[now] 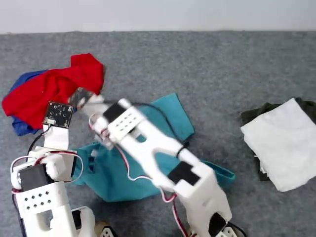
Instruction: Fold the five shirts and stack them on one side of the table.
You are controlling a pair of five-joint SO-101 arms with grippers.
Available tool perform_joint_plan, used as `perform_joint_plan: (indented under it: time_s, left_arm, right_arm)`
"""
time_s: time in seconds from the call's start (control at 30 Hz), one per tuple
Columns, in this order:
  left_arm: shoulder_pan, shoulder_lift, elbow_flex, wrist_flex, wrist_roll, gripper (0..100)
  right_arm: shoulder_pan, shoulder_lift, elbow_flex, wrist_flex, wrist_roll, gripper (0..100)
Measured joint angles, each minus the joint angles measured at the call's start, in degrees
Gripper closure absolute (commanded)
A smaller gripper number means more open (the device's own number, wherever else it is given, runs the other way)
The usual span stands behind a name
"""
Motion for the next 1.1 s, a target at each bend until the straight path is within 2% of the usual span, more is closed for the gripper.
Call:
perform_joint_plan:
  time_s: [0.17, 0.47, 0.73, 0.9, 1.1]
  left_arm:
    - [0.00, 0.00, 0.00, 0.00, 0.00, 99]
    - [-0.18, 0.00, -0.97, 0.00, 0.00, 99]
    - [-0.18, 0.00, -14.33, 1.05, -0.09, 99]
    - [-0.26, 0.00, -26.64, 1.05, -0.09, 99]
    - [-0.26, -0.09, -36.04, 0.79, 2.64, 99]
  right_arm:
    - [5.71, -8.70, -6.07, 8.97, 0.00, 98.7]
    - [18.99, -19.16, -6.68, 19.52, 0.00, 98.7]
    - [34.37, -30.07, -6.68, 24.09, 0.00, 98.8]
    - [39.38, -39.65, -6.68, 24.97, 0.00, 98.8]
    - [41.85, -54.59, -7.03, 24.88, 0.00, 98.8]
